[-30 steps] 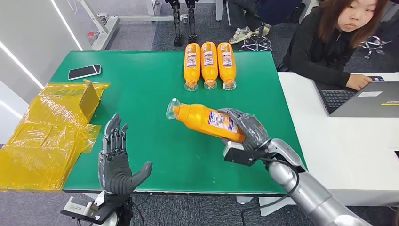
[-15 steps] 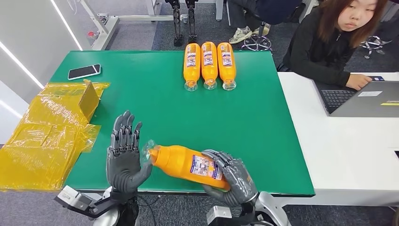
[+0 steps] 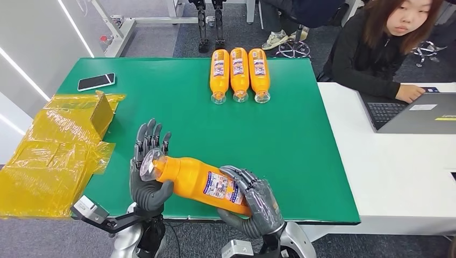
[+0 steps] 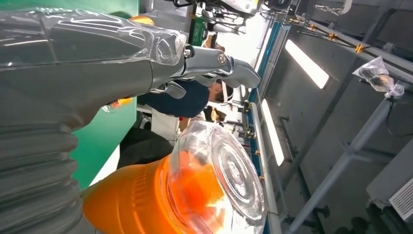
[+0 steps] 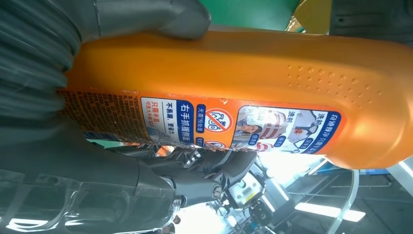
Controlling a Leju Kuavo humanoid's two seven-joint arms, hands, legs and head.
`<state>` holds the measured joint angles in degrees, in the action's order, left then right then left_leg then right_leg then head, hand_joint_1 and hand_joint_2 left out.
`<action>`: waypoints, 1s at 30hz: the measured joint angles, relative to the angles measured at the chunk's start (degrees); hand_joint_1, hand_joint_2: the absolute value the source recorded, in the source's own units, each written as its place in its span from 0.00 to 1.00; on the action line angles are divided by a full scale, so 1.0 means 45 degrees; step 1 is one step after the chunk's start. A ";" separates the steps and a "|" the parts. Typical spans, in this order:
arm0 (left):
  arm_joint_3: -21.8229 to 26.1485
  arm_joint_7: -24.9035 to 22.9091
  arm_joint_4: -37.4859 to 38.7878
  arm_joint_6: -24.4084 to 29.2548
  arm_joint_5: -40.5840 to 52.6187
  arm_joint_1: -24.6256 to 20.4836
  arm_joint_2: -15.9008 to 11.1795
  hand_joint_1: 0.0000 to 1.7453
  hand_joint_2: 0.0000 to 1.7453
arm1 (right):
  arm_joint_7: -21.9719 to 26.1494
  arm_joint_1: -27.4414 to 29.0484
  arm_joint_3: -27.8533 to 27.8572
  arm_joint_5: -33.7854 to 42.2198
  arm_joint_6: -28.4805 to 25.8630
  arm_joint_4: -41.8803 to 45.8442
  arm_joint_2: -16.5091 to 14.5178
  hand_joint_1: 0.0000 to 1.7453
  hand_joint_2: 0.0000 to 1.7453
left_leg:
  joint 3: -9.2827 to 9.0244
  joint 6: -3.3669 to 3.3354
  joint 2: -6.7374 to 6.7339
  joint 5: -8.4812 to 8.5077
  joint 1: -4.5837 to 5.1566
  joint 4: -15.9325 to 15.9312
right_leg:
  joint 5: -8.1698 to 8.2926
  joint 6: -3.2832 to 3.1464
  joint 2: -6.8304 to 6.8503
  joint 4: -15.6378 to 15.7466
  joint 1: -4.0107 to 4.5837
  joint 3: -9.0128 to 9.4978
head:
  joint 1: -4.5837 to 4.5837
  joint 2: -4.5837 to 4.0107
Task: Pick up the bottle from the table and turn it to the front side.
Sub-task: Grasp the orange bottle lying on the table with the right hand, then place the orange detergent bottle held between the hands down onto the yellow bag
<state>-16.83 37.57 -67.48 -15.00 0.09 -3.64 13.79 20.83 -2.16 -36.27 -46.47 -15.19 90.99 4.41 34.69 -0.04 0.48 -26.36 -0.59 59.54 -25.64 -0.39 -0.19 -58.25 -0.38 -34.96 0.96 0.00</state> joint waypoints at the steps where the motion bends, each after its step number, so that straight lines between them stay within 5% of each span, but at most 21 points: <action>1: 0.0000 0.0025 0.0051 -0.0005 -0.0010 -0.0044 0.0018 0.00 1.00 | 0.0001 0.0004 0.0001 -0.0011 0.0033 -0.0001 -0.0030 1.00 1.00 | 0.0000 0.0000 0.0000 0.0000 0.0000 0.0000 | 0.0000 0.0000 0.0000 0.0000 0.0000 0.0000 | 0.0000 0.0000; 16: 0.0029 -0.0004 0.0060 -0.0401 -0.0289 -0.0097 0.0074 0.00 1.00 | 0.0185 -0.0035 0.0002 -0.0002 0.0368 -0.0238 -0.0432 1.00 1.00 | 0.0001 0.0001 0.0002 0.0000 -0.0002 -0.0004 | -0.0001 -0.0001 0.0001 -0.0003 0.0002 0.0001 | 0.0001 0.0000; 22: 0.0049 -0.0843 -0.1219 -0.1673 -0.1590 0.0594 -0.0047 0.00 1.00 | 0.0707 -0.0022 -0.0205 0.0248 0.0918 -0.0841 -0.0706 1.00 1.00 | 0.0002 0.0002 0.0000 -0.0002 -0.0002 -0.0004 | -0.0003 -0.0001 0.0000 -0.0001 0.0001 -0.0002 | 0.0001 0.0000; 23: 0.0049 -0.0879 -0.1341 -0.1691 -0.1622 0.0654 -0.0056 0.04 1.00 | 0.0743 -0.0022 -0.0225 0.0236 0.0964 -0.0952 -0.0784 1.00 1.00 | 0.0002 0.0002 0.0000 -0.0002 -0.0002 -0.0004 | -0.0003 -0.0001 0.0000 -0.0001 0.0002 -0.0003 | 0.0001 0.0000; 27: 0.0062 -0.0979 -0.1545 -0.1811 -0.1752 0.0733 -0.0110 0.90 1.00 | 0.0775 -0.0087 -0.0236 0.0225 0.1192 -0.1258 -0.1135 1.00 1.00 | 0.0001 0.0002 0.0000 0.0000 -0.0003 -0.0006 | -0.0003 -0.0001 0.0000 -0.0002 0.0002 -0.0002 | 0.0001 0.0000; 30: 0.0069 -0.1010 -0.1584 -0.1875 -0.1830 0.0729 -0.0145 0.97 1.00 | 0.0658 -0.0173 -0.0231 0.0228 0.1369 -0.1365 -0.1319 1.00 1.00 | -0.0002 0.0004 0.0000 0.0005 -0.0003 -0.0005 | -0.0001 -0.0002 0.0000 -0.0003 0.0002 0.0000 | 0.0001 0.0000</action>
<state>-16.52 33.02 -74.61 -23.44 -8.14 -0.37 13.14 23.79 -2.94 -37.31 -45.44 -9.03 84.85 -1.52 34.68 -0.02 0.48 -26.33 -0.61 59.51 -25.64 -0.40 -0.20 -58.26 -0.37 -34.96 0.96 0.00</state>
